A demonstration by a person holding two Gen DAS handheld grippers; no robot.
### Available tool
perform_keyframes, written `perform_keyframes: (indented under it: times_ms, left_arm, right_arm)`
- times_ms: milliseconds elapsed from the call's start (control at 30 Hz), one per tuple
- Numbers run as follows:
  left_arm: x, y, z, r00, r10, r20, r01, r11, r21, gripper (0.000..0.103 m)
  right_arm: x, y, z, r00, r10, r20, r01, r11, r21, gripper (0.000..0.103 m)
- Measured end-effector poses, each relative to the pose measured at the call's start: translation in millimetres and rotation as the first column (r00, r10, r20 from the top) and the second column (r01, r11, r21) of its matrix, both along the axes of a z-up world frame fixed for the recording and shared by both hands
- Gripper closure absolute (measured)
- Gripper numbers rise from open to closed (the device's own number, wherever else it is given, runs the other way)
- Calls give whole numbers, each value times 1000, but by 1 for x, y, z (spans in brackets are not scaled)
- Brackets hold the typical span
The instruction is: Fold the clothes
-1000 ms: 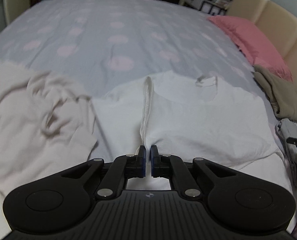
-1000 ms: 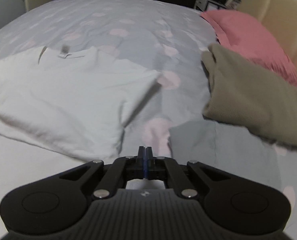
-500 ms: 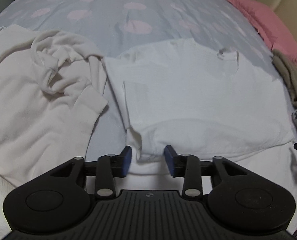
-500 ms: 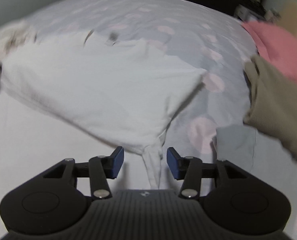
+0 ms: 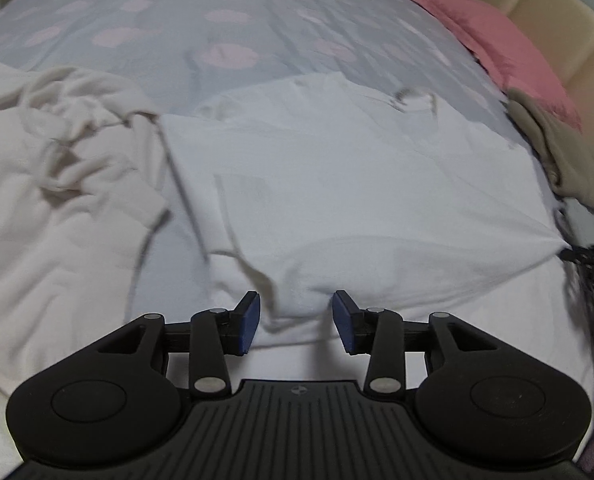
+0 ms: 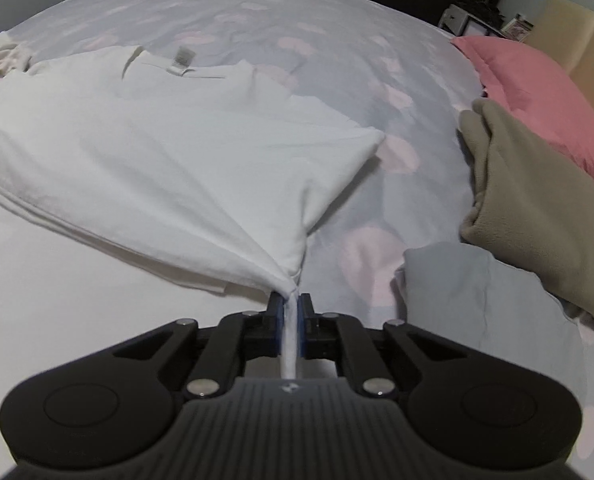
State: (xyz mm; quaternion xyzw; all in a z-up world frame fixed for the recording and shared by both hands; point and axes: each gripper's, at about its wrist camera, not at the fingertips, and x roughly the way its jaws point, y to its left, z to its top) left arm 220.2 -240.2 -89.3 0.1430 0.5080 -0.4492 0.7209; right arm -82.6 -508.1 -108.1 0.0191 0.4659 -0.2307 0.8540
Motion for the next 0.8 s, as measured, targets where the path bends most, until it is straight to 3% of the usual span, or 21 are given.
perform_keyframes:
  times_ms: [67,167,300,433,500,567,667,800]
  left_arm:
    - [0,0,-2,1000,11,-10,-11,1000,18,87]
    - [7,3,-6,996,59,-61,-57,998,31,91]
    - [6,1,-3,998,55,-36,-52,996,74,89]
    - [7,3,13,997,78,13,-78,994,78,79]
    - [9,6,25,993,112,36,-114,993,41,77]
    - [11,7,33,986,157,55,-158,988,-3,75]
    - [8,-3,32,985,154,77,-152,988,-25,74]
    - [7,-21,16,988,138,67,-139,990,5,74]
  right_arm:
    - [1,4,-4,1000,15,-21,-15,1000,-3,95]
    - [2,5,-12,997,24,-75,-23,1000,5,95]
    - [-4,-11,-7,997,-36,-72,43,994,100,94]
    - [-10,-18,11,993,-75,-89,89,982,166,88]
    - [-14,-23,26,995,-96,-31,101,973,206,86]
    - [-14,-29,39,991,-129,40,117,968,221,69]
    - [-1,-43,42,973,-202,113,171,956,237,67]
    - [21,-57,29,947,-284,150,226,921,318,71]
